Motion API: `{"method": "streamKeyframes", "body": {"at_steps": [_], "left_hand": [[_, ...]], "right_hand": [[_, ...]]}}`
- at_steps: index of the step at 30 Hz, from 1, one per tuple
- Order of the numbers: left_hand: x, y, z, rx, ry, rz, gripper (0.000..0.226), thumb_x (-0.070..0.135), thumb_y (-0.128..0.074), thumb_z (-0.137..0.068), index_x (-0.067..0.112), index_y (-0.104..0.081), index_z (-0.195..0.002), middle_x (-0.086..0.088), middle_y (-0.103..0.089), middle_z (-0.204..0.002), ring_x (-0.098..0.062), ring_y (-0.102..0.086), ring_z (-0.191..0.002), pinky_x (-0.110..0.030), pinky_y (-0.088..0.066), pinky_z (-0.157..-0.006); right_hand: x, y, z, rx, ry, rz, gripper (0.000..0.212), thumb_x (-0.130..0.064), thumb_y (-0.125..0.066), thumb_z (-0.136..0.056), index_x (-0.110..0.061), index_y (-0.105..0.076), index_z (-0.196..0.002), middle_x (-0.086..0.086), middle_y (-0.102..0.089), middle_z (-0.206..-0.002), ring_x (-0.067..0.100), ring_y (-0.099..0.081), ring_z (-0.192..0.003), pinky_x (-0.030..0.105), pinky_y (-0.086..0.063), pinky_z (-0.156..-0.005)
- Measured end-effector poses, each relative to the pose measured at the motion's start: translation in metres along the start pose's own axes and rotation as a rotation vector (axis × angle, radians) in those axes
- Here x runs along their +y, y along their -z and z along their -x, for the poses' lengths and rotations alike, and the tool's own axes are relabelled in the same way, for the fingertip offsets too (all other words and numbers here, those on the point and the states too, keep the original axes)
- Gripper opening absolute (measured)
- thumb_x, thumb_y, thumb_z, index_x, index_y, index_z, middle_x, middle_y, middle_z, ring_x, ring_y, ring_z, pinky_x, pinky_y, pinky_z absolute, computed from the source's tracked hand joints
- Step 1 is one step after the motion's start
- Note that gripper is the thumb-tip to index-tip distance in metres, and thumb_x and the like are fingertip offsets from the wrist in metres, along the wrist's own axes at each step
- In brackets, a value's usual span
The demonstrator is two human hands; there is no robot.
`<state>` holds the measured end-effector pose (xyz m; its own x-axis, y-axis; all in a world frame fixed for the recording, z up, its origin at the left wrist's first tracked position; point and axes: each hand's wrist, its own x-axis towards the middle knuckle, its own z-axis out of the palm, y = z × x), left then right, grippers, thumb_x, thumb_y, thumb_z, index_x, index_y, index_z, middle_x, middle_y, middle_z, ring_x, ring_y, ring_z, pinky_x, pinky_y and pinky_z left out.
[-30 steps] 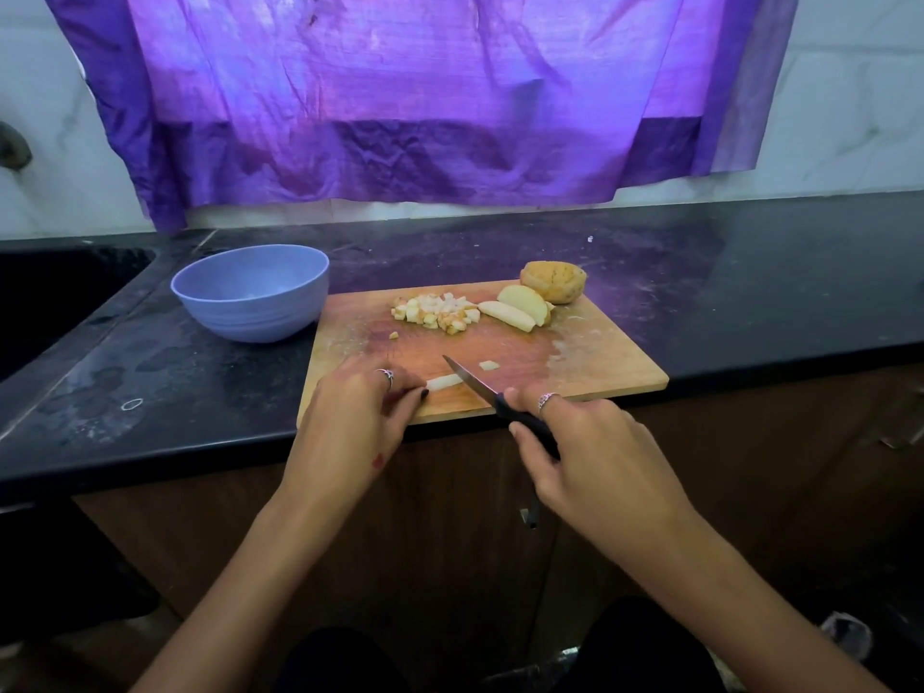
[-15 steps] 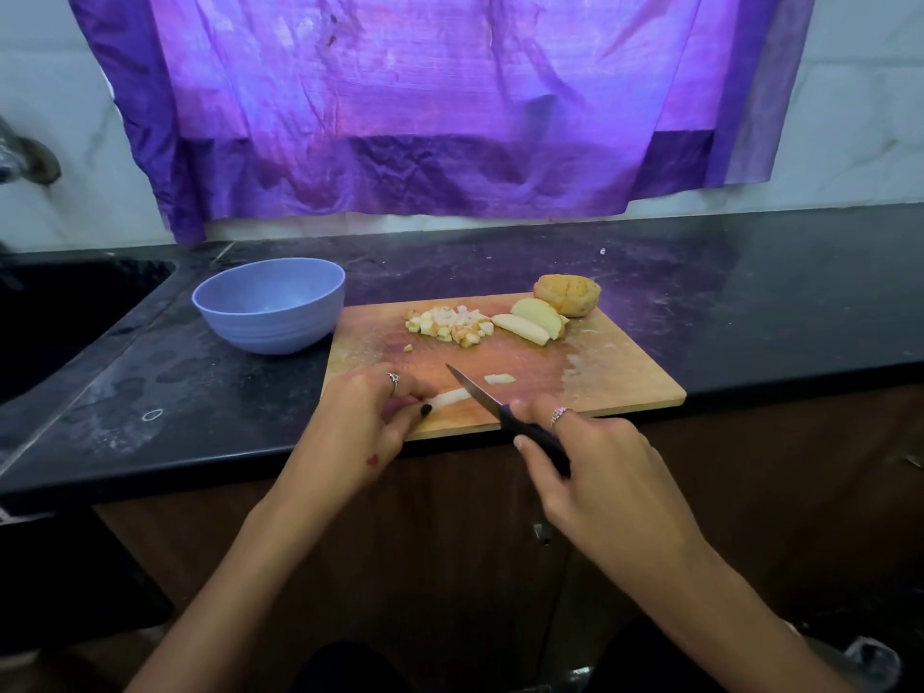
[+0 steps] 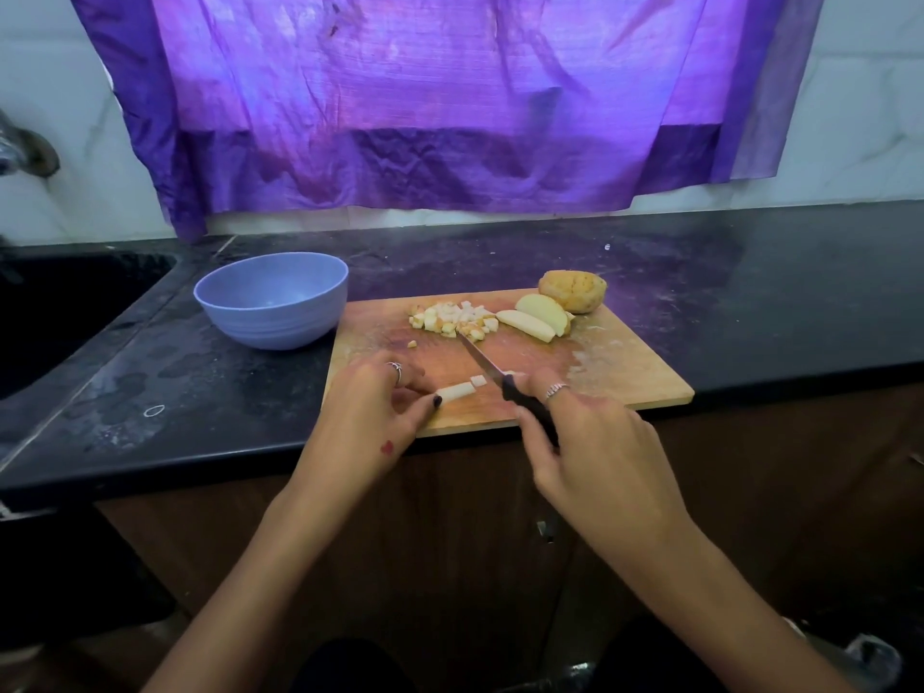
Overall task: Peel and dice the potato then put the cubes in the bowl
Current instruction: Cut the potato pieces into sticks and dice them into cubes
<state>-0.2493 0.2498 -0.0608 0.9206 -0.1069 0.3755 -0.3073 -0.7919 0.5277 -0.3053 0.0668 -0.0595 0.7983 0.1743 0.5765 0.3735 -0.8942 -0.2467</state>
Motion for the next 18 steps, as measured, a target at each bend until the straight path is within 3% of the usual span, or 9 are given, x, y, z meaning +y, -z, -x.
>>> {"method": "streamKeyframes", "body": {"at_steps": [3,6,7,9,11,14,18], "left_hand": [[-0.002,-0.002,0.000,0.016,-0.017,-0.017,0.015,0.024,-0.070,-0.086,0.020,-0.074,-0.100,0.006,-0.064,-0.108,-0.005,-0.057,-0.093,-0.017,-0.043,-0.081],[-0.004,-0.003,0.001,0.027,-0.020,0.006,0.013,0.024,-0.070,-0.085,0.020,-0.075,-0.098,0.005,-0.065,-0.106,-0.009,-0.058,-0.096,-0.029,-0.049,-0.088],[-0.004,-0.003,0.001,0.030,-0.022,0.010,0.013,0.024,-0.071,-0.085,0.020,-0.075,-0.097,0.005,-0.066,-0.106,-0.010,-0.058,-0.097,-0.031,-0.050,-0.088],[-0.005,-0.003,0.001,0.032,-0.027,0.014,0.013,0.023,-0.071,-0.085,0.020,-0.075,-0.097,0.005,-0.066,-0.105,-0.011,-0.058,-0.098,-0.033,-0.049,-0.090],[-0.005,-0.003,0.001,0.022,-0.024,0.020,0.013,0.024,-0.071,-0.085,0.021,-0.074,-0.097,0.005,-0.066,-0.106,-0.011,-0.057,-0.099,-0.034,-0.049,-0.090],[-0.005,-0.002,0.001,0.010,-0.008,0.013,0.013,0.026,-0.070,-0.085,0.022,-0.073,-0.097,0.005,-0.066,-0.107,-0.011,-0.057,-0.100,-0.034,-0.049,-0.089],[-0.004,-0.002,0.001,0.003,-0.006,0.020,0.011,0.026,-0.070,-0.085,0.023,-0.073,-0.096,0.005,-0.065,-0.107,-0.011,-0.056,-0.100,-0.034,-0.050,-0.088]], "right_hand": [[-0.002,-0.002,0.011,0.009,0.019,0.074,0.027,-0.025,-0.075,-0.079,-0.021,-0.066,-0.105,-0.006,-0.061,-0.058,0.017,-0.059,-0.045,0.019,-0.021,-0.040],[-0.005,0.001,0.014,-0.001,0.041,0.098,0.030,-0.026,-0.077,-0.078,-0.020,-0.066,-0.104,-0.008,-0.061,-0.060,0.014,-0.059,-0.047,0.012,-0.011,-0.040],[-0.008,0.003,0.012,-0.029,0.051,0.102,0.030,-0.030,-0.069,-0.085,-0.023,-0.062,-0.113,-0.007,-0.064,-0.069,0.014,-0.062,-0.057,0.016,-0.018,-0.041],[-0.008,0.004,0.007,-0.069,0.003,-0.030,0.034,-0.037,-0.046,-0.097,-0.030,-0.047,-0.131,-0.005,-0.065,-0.094,0.016,-0.063,-0.085,0.025,-0.037,-0.057],[-0.003,0.003,0.001,-0.116,-0.022,-0.063,0.035,-0.040,-0.039,-0.099,-0.033,-0.044,-0.132,-0.005,-0.062,-0.103,0.015,-0.060,-0.095,0.027,-0.044,-0.070],[-0.002,0.001,-0.009,-0.103,0.003,0.016,0.035,-0.038,-0.040,-0.099,-0.033,-0.043,-0.134,-0.003,-0.059,-0.095,0.017,-0.058,-0.090,0.028,-0.042,-0.067],[-0.006,-0.004,-0.001,-0.027,0.011,0.046,0.031,-0.031,-0.055,-0.093,-0.026,-0.055,-0.125,-0.003,-0.063,-0.073,0.020,-0.062,-0.064,0.027,-0.037,-0.050]]}}
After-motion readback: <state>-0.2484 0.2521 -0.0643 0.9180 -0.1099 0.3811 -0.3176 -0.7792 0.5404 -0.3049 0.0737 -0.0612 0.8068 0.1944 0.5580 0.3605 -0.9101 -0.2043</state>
